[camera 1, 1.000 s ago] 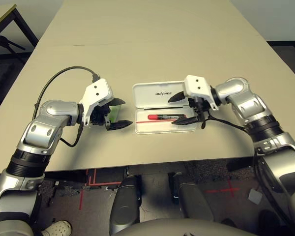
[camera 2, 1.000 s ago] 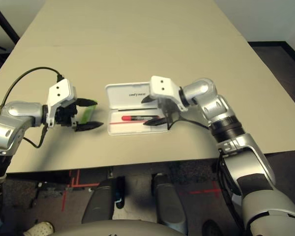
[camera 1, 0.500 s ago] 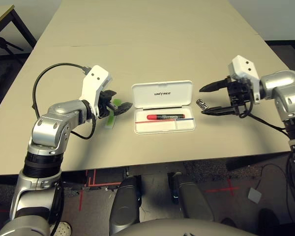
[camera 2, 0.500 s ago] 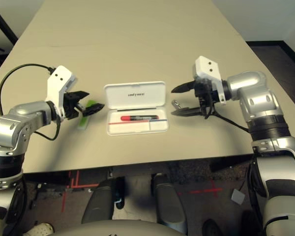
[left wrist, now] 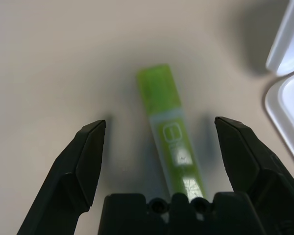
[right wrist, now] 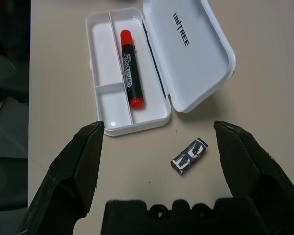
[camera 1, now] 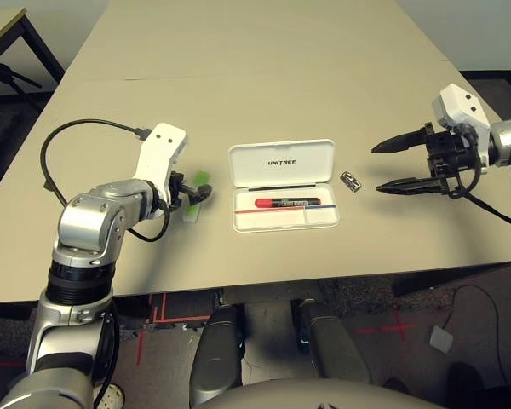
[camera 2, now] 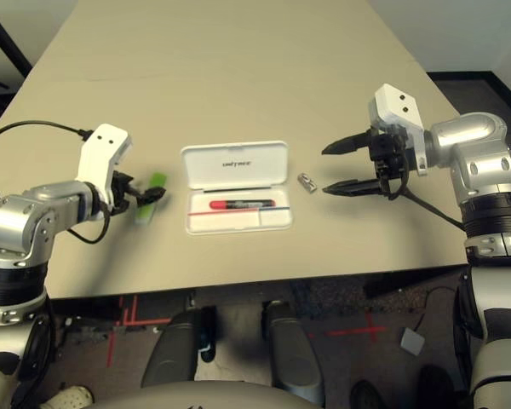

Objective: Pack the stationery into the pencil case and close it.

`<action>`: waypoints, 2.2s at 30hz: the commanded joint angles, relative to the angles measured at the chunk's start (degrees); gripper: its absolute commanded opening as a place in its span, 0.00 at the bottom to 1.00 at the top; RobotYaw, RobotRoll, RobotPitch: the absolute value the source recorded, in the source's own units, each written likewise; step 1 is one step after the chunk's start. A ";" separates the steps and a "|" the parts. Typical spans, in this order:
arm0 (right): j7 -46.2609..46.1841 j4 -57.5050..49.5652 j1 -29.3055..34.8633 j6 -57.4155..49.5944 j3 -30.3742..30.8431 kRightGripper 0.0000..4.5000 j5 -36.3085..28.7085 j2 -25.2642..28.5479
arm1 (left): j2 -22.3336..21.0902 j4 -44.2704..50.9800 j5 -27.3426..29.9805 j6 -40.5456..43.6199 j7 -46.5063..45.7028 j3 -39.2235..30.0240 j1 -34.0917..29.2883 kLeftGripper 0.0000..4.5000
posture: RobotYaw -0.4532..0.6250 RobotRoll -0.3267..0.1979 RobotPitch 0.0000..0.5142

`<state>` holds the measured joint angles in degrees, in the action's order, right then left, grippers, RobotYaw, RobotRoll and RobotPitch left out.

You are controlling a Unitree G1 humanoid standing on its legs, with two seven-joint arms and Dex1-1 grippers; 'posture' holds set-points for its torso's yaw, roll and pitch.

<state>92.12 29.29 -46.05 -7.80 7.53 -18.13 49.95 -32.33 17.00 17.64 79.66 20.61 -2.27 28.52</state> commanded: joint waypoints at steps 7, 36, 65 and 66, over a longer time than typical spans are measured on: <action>0.38 0.10 -0.82 0.71 2.58 0.99 -3.62 2.66 | 0.18 -1.05 0.74 5.79 -0.21 0.56 0.47 1.00 | 0.44 0.62 0.34; 0.38 1.33 -0.32 2.14 1.86 1.00 -3.08 0.75 | -12.88 -4.17 0.33 -17.66 14.04 7.99 -5.42 0.24 | 0.44 0.62 0.35; 0.38 3.61 -0.20 4.10 0.75 1.00 -2.45 1.85 | -22.49 -2.30 -4.17 -46.92 49.88 19.96 1.58 0.24 | 0.41 0.62 0.33; 0.38 3.54 -0.22 4.07 0.61 1.00 -2.37 1.74 | -21.30 -2.78 -4.62 -47.33 50.20 21.03 2.56 0.24 | 0.40 0.62 0.33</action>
<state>92.21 33.35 -46.38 -3.91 9.27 -21.12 51.21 -54.73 14.67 14.18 33.43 69.67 16.16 30.31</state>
